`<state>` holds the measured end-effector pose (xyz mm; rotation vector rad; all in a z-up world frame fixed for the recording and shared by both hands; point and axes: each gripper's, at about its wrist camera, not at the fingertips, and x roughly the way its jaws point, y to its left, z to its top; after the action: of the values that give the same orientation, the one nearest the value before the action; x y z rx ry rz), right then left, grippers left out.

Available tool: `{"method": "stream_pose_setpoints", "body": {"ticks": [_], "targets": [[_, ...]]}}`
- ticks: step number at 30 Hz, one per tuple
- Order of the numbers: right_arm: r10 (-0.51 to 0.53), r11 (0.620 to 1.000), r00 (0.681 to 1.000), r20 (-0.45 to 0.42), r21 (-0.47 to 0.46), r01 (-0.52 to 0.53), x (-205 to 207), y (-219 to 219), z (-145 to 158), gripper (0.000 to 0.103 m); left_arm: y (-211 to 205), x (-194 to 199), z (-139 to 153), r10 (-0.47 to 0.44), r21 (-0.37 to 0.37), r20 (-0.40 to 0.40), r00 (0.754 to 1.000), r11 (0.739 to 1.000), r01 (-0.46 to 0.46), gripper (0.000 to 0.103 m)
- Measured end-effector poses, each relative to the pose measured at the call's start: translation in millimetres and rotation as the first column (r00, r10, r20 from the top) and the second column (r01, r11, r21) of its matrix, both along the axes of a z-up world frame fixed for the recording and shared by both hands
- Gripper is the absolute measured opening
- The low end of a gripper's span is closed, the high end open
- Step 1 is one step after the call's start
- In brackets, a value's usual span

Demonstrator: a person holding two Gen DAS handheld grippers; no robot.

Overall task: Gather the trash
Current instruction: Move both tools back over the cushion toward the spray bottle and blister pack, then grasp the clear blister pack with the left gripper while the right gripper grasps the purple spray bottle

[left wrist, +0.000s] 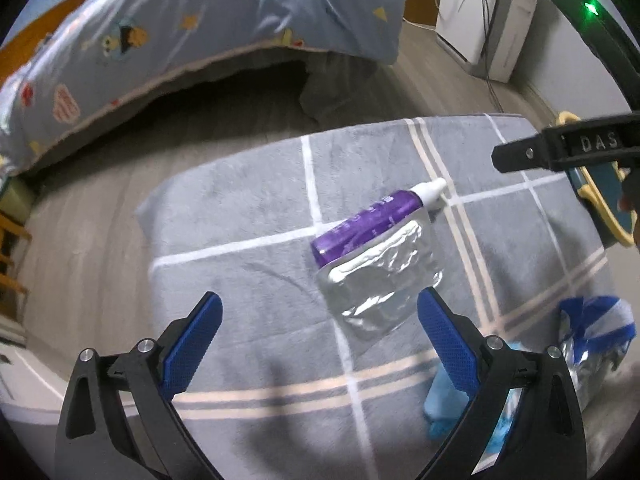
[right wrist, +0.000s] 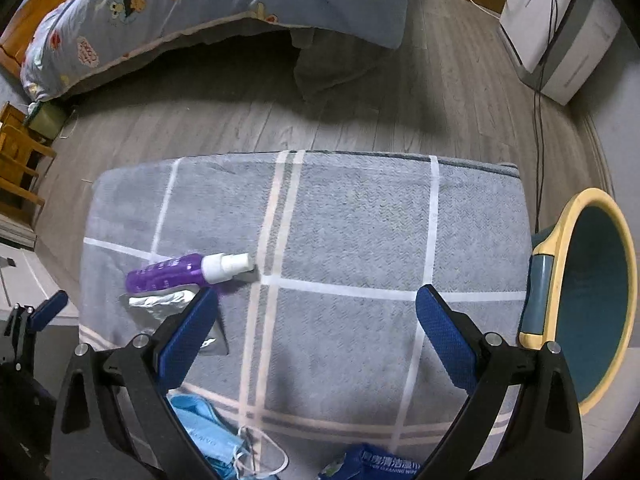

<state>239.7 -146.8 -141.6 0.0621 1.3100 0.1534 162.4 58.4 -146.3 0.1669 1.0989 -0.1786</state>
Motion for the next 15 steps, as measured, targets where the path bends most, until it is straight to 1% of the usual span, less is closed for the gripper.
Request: {"method": "stream_pose_setpoints", "body": {"ticks": [2, 5, 10, 12, 13, 14, 15], "targets": [[-0.009, 1.0, 1.0, -0.012, 0.012, 0.009, 3, -4, -4, 0.097, -2, 7, -6, 0.009, -0.035, -0.016, 1.0, 0.999, -0.01, 0.097], [-0.006, 1.0, 1.0, -0.012, 0.005, 0.006, 7, -11, -7, 0.097, -3, 16, -15, 0.024, -0.094, -0.051, 0.998, 0.995, -0.029, 0.097], [-0.019, 1.0, 1.0, -0.016, 0.021, 0.02, 10, -20, -7, 0.097, -1, 26, -33, 0.04, -0.118, -0.106, 0.994, 0.992, -0.053, 0.094], [-0.017, 1.0, 1.0, -0.015, 0.023, 0.018, 10, -23, -6, 0.097, -4, 28, -36, 0.025, -0.135, -0.123, 0.992, 0.99, -0.042, 0.083], [-0.015, 1.0, 1.0, -0.014, 0.025, 0.015, 11, -23, -6, 0.097, -5, 29, -37, 0.018, -0.139, -0.129, 0.991, 0.99, -0.036, 0.072], [-0.014, 1.0, 1.0, -0.013, 0.026, 0.014, 11, -23, -6, 0.097, -7, 29, -37, 0.001, -0.161, -0.139, 0.99, 0.987, -0.023, 0.063], [-0.013, 0.999, 1.0, -0.012, 0.029, 0.014, 11, -23, -5, 0.097, -9, 28, -36, -0.013, -0.169, -0.142, 0.99, 0.986, -0.011, 0.06]]}}
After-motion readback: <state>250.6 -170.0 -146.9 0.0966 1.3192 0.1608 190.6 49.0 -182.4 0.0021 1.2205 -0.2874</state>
